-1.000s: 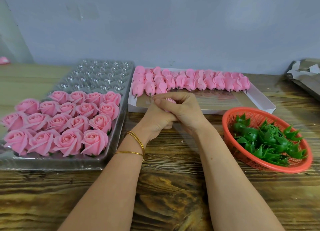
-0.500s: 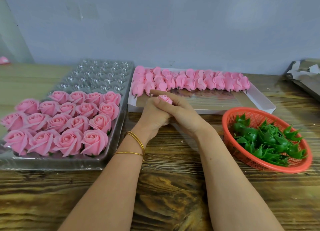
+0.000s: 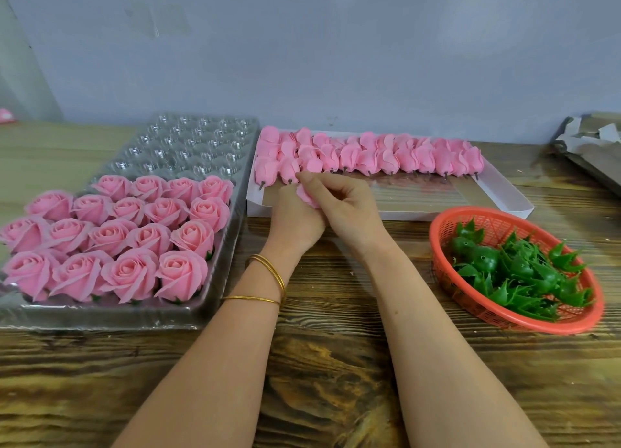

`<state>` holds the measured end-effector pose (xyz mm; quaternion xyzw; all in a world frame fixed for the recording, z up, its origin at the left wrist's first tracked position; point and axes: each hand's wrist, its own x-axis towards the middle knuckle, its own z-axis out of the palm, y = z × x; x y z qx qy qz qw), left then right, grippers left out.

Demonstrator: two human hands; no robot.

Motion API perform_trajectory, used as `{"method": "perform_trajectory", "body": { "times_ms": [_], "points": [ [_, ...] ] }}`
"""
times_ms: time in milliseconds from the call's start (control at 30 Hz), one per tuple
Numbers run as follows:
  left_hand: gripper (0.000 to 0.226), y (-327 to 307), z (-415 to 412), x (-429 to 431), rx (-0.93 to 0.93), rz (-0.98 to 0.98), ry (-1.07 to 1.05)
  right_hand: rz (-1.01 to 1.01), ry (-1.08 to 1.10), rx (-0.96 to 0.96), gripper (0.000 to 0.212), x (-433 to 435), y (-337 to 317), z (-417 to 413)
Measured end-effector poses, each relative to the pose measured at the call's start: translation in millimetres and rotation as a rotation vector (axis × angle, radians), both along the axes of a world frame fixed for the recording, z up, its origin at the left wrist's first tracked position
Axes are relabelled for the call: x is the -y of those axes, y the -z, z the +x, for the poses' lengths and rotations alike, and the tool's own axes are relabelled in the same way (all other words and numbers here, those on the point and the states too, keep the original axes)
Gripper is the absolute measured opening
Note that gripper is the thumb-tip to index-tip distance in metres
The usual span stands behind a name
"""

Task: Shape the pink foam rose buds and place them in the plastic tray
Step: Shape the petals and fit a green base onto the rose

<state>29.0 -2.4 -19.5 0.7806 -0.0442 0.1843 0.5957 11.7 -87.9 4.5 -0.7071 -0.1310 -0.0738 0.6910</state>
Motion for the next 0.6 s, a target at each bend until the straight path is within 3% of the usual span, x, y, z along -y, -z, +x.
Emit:
{"method": "perform_trajectory", "body": {
  "times_ms": [133, 300, 433, 600],
  "points": [
    [0.031, 2, 2, -1, 0.019, 0.027, -0.065, -0.057, -0.009, -0.001, 0.024, -1, 2, -1],
    [0.021, -5, -4, 1, -0.008, -0.069, -0.024, -0.216, -0.033, 0.006, 0.041, -1, 1, -4],
    [0.04, -8, -6, -4, 0.022, 0.029, -0.037, -0.325, -0.086, -0.009, 0.052, 0, -1, -5],
    [0.044, -12, -9, -3, 0.025, -0.014, -0.061, -0.348, -0.112, -0.046, 0.056, -1, -1, -6]
  ]
}}
